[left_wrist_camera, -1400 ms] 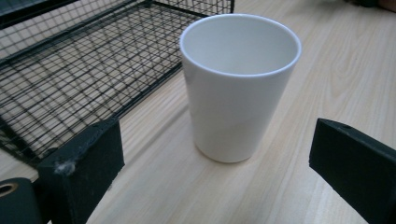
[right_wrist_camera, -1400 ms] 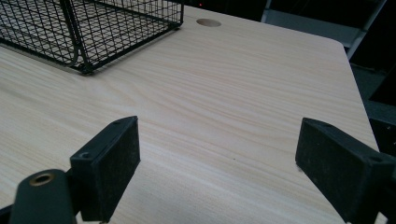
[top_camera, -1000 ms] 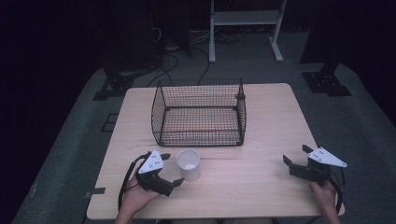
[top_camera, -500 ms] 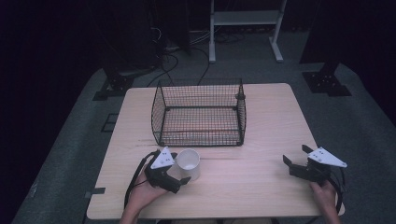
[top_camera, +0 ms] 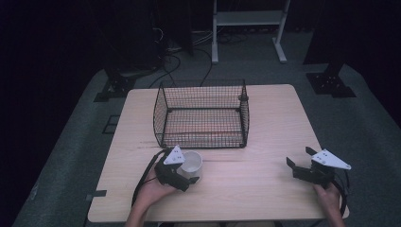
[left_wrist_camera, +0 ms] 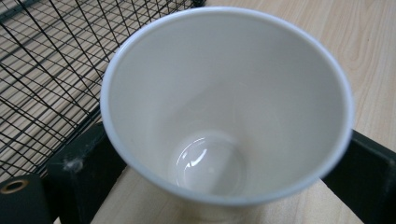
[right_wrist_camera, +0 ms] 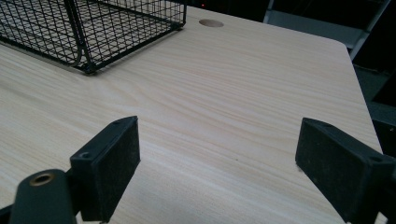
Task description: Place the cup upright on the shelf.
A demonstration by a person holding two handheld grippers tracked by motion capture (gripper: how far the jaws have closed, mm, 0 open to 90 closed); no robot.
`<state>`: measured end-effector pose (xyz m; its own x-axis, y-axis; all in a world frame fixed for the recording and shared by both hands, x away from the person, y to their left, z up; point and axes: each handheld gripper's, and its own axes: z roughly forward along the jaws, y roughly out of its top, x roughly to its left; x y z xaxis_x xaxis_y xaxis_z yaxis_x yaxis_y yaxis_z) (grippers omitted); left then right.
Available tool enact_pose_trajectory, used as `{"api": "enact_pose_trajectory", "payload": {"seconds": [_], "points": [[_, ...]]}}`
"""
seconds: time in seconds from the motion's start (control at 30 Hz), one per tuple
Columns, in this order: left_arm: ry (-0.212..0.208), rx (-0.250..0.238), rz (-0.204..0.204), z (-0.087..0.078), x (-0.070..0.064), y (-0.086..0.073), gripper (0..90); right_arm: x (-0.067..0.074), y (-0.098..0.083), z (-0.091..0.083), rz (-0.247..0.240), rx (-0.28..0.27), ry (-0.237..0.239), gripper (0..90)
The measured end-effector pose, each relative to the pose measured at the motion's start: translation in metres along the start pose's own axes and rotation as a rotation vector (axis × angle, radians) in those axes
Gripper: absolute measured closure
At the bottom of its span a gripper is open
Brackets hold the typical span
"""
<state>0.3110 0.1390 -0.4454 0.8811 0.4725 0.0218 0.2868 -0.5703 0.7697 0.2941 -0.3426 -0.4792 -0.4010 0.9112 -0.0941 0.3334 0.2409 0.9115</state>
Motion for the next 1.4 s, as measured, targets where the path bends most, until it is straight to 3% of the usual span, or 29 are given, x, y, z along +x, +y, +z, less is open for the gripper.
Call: {"api": "enact_pose_trajectory", "payload": {"seconds": [0.13,0.4,0.9,1.4], "points": [[-0.012,0.017,0.0,0.004,0.0,0.001,7.0,0.0,0.0,0.0,-0.001,0.0,0.0,13.1],[-0.035,0.01,0.017,0.005,0.0,0.002,20.5,0.0,0.0,0.0,-0.001,0.0,0.0,13.1],[-0.065,-0.01,0.075,-0.006,-0.007,0.026,21.1,0.0,0.0,0.0,0.0,0.0,0.0,13.1],[-0.098,0.007,0.107,-0.008,-0.003,0.05,21.3,-0.001,0.0,0.0,0.007,0.0,0.001,13.1]]}}
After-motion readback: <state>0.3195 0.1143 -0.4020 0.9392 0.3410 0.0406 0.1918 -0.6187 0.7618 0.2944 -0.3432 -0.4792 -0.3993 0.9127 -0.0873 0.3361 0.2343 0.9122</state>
